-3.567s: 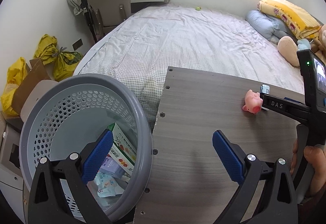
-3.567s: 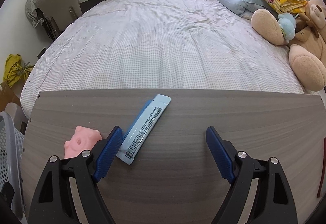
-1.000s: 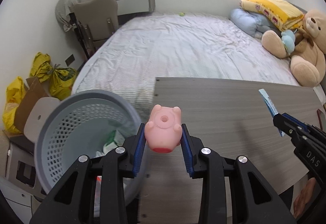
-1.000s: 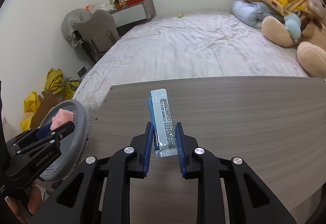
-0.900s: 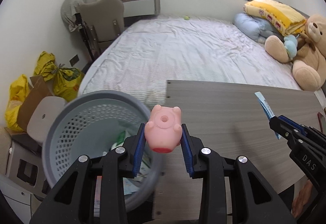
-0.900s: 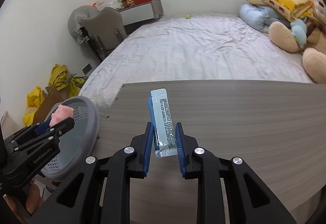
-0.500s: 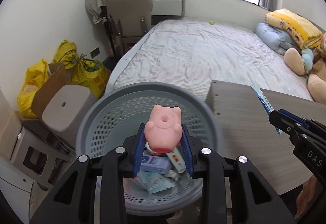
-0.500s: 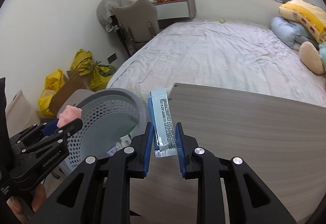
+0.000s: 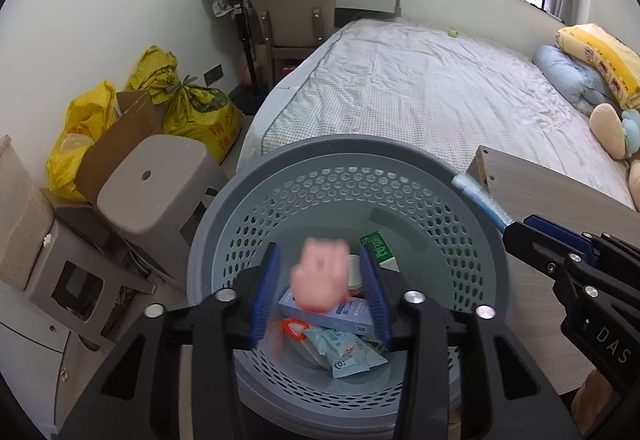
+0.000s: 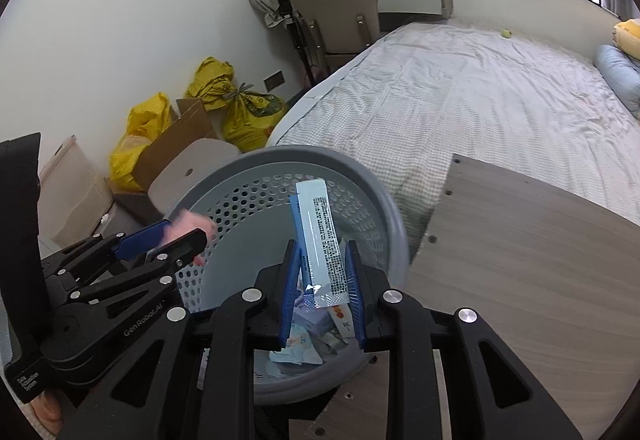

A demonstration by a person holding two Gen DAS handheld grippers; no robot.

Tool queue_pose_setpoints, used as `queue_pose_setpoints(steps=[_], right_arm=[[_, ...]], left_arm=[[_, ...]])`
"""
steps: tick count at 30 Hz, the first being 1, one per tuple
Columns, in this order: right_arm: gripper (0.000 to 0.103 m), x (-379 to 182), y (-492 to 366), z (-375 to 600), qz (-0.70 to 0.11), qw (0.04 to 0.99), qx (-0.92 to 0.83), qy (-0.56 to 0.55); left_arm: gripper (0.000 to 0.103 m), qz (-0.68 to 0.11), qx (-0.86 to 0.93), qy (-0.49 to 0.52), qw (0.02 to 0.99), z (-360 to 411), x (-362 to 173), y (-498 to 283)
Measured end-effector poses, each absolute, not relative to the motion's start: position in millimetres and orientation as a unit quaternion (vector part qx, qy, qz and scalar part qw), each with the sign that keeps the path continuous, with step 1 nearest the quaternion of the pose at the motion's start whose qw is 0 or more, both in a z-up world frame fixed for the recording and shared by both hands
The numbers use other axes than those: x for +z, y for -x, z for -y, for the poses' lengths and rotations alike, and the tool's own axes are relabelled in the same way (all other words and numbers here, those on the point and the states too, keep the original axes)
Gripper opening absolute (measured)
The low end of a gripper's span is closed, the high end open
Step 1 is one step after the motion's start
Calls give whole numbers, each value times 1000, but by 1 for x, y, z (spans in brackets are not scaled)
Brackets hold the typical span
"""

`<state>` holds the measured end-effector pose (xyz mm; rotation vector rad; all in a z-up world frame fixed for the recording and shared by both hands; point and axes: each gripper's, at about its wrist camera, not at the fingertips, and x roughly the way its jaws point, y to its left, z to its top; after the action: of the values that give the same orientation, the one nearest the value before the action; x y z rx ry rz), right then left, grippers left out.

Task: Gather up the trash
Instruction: 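Open both tools to drop the pig toy and sachet into the basket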

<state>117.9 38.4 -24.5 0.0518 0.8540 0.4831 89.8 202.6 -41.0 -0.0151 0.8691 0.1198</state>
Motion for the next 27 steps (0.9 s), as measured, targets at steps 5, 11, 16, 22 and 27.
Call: queue_pose_setpoints(steps=[5, 11, 16, 22, 27], right_arm=[[48, -23, -116, -37, -403, 885, 231, -24], [49, -26, -116, -38, -407, 885, 226, -19], [53, -25, -112, -38, -403, 887, 224, -16], [56, -23, -107, -37, -398, 890, 221, -13], [57, -20, -106, -34, -395, 892, 218, -13]], left_arm=[[65, -417, 78, 9, 906, -212, -40, -88], [70, -418, 93, 14, 903, -221, -40, -86], [77, -415, 98, 11, 904, -222, -37, -81], [84, -409, 102, 11, 907, -221, -32, -76], [90, -403, 107, 10, 909, -222, -28, -73]])
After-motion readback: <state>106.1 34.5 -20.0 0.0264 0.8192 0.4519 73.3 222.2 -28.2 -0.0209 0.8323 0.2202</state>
